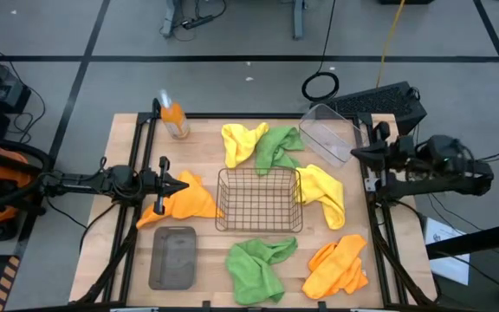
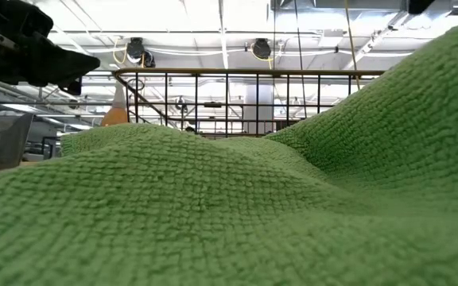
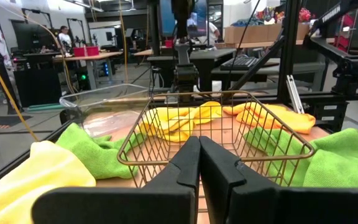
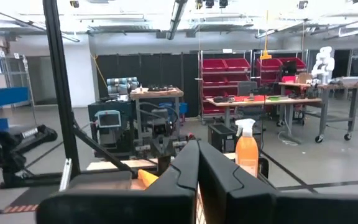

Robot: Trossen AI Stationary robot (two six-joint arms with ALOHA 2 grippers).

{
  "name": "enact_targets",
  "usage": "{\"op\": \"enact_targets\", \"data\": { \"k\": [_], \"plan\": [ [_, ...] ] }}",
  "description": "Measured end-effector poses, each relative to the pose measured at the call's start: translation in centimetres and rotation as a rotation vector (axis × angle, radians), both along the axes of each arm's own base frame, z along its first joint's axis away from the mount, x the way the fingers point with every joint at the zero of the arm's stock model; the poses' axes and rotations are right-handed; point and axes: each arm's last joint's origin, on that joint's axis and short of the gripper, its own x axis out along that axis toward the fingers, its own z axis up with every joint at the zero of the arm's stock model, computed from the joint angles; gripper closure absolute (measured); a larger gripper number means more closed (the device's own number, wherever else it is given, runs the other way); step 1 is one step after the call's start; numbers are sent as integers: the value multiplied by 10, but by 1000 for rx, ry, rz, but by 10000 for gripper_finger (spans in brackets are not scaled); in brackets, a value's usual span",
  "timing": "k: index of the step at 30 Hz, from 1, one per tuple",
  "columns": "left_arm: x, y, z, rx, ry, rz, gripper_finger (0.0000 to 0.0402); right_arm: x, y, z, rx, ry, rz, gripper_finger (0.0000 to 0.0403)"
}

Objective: Sort microfiber towel by color & place in baskets
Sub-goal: Put the right orange microfiber towel into the wire bin

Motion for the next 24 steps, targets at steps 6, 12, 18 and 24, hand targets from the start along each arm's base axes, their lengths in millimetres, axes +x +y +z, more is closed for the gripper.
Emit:
{"op": "enact_targets", "data": {
  "k": [6, 12, 18, 24],
  "plan": [
    [0, 0, 1, -1, -11, 5, 388, 6, 0, 32, 70, 55, 12, 403],
    [0, 0, 1, -1, -15, 5, 388, 20, 1, 45, 138, 148, 22, 403],
    [0, 0, 1, -1, -16, 4, 388, 39, 3, 40, 135, 248, 68, 403],
    [0, 0, 2, -1, -18, 9, 388, 55, 4, 31, 155, 341, 54, 403]
  ]
}}
